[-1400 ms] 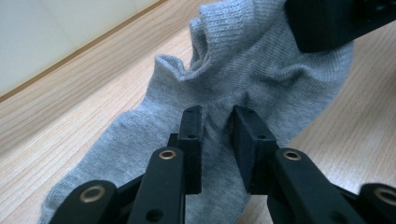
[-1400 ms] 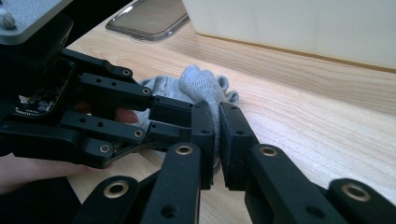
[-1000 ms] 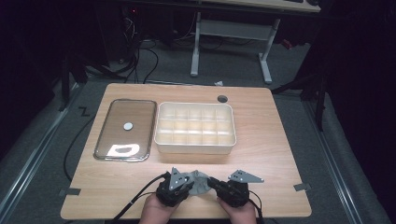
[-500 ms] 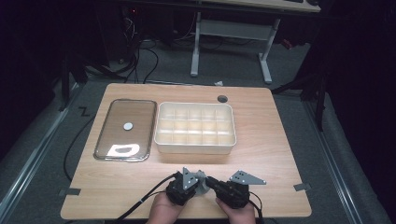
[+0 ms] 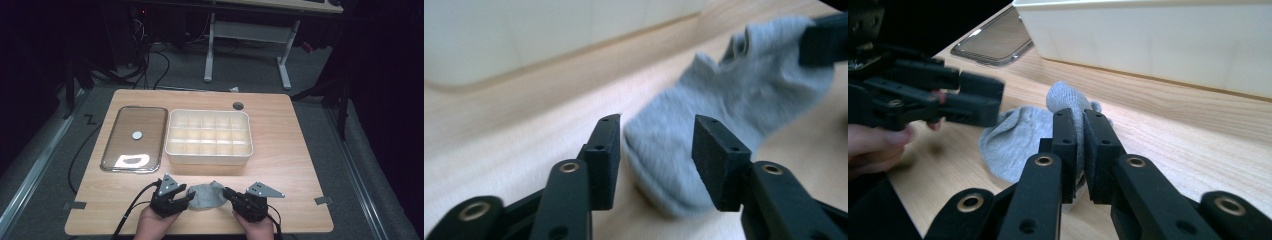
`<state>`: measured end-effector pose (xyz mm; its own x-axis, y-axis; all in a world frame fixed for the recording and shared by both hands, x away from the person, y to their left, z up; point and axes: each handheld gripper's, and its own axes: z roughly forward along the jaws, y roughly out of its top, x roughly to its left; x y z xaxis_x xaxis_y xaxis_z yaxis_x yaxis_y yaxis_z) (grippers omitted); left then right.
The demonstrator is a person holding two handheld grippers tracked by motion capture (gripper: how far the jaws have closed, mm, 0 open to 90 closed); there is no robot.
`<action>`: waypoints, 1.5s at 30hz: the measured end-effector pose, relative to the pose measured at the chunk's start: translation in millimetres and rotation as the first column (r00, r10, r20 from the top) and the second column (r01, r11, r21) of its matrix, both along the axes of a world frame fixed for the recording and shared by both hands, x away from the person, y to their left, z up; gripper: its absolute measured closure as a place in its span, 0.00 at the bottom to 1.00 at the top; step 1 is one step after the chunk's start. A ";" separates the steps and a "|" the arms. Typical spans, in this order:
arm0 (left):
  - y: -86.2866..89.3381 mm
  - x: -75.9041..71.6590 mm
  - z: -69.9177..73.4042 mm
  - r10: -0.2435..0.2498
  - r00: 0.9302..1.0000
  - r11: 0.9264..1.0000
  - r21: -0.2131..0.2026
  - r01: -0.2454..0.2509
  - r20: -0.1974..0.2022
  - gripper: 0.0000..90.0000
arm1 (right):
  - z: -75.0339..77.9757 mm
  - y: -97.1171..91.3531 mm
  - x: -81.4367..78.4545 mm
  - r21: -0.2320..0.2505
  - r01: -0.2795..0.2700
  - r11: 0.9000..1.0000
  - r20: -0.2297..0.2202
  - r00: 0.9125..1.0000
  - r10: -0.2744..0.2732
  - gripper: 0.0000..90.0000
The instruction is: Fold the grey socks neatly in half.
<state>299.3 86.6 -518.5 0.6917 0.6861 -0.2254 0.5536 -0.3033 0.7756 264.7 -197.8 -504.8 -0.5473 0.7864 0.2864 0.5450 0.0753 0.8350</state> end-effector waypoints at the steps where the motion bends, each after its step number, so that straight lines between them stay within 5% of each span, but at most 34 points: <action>1: 1.7 0.1 -4.5 -0.009 1.000 1.000 -0.010 0.009 -0.017 0.59 | 0.2 1.0 0.4 -0.006 0.004 1.000 0.000 1.000 -0.004 0.95; 7: 6.2 2.9 -15.6 -0.014 0.998 0.999 -0.043 0.011 -0.057 0.57 | 6.3 7.6 1.8 -0.086 0.028 0.996 0.035 0.999 -0.025 0.95; 12: 7.4 7.2 -17.7 -0.015 0.995 0.998 -0.064 0.009 -0.097 0.70 | 9.2 10.9 1.2 -0.113 0.048 0.992 0.028 0.999 -0.045 0.95; 19: 9.9 6.8 -17.6 -0.002 0.996 0.996 -0.087 -0.006 -0.091 0.89 | 15.6 20.7 -1.0 -0.152 0.065 0.986 0.037 0.998 -0.060 0.95; 24: 9.4 5.8 -17.4 0.009 0.997 0.996 -0.085 -0.015 -0.076 0.90 | 16.8 29.7 -1.1 -0.199 0.076 0.977 0.052 0.996 -0.067 0.95; 45: 4.5 2.8 -17.2 -0.037 0.998 0.997 -0.067 0.034 -0.048 0.90 | 15.0 69.3 6.9 -0.220 0.005 0.975 0.027 1.000 0.001 0.94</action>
